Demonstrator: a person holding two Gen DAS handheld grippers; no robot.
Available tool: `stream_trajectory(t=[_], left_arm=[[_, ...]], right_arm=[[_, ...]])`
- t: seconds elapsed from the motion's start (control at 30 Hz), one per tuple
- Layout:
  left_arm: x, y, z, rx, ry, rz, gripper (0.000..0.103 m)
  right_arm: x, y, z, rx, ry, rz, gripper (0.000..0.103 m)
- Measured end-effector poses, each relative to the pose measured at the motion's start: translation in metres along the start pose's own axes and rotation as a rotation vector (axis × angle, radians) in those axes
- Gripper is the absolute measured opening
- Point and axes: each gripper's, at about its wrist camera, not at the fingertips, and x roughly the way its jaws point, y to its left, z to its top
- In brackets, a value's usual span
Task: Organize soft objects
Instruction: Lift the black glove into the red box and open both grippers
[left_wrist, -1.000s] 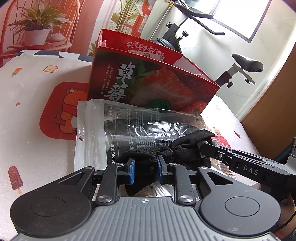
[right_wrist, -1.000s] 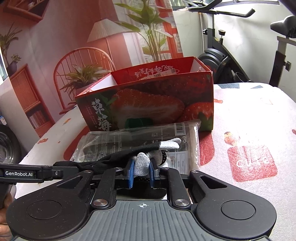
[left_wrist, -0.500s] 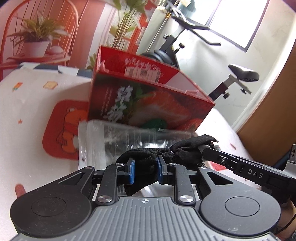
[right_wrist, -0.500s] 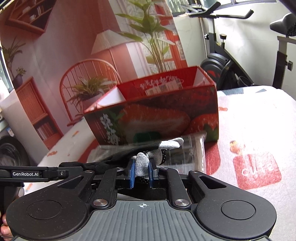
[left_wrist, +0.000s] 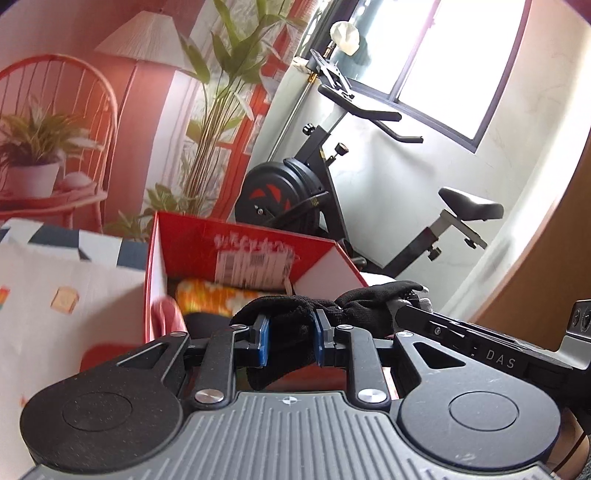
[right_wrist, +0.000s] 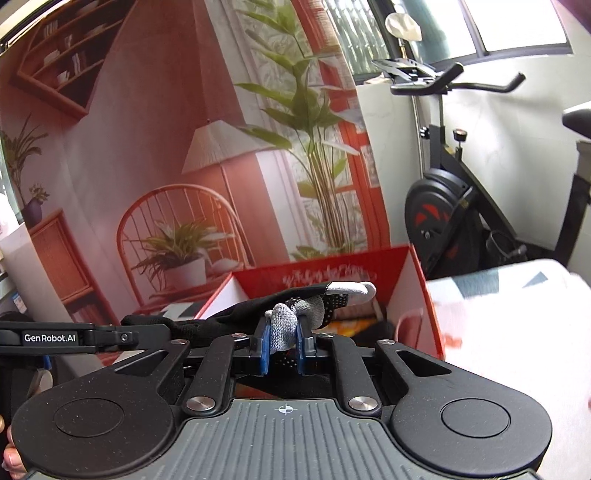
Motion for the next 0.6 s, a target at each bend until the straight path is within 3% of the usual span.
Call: stream_trajectory(t=[0.2,0.3,0.6], left_arm=[[0.056,0.016,0.039,-0.047,0.03,0.049,0.024],[0.086,0.03,0.054,-0.087,0.065,0.068,0.024],[0.142,0.057,0.048,-0.104,0.18,0.123,0.024]], right_arm=[[0.068,-0.011,0.029,-0.049,0.048,-0.023,0.012],[0.107,-0.016,0.036,-0.054,0.124,-0.043,0.012],[0.177,-0.028,0.037,-0.077,0.229,-0.087,0.012]])
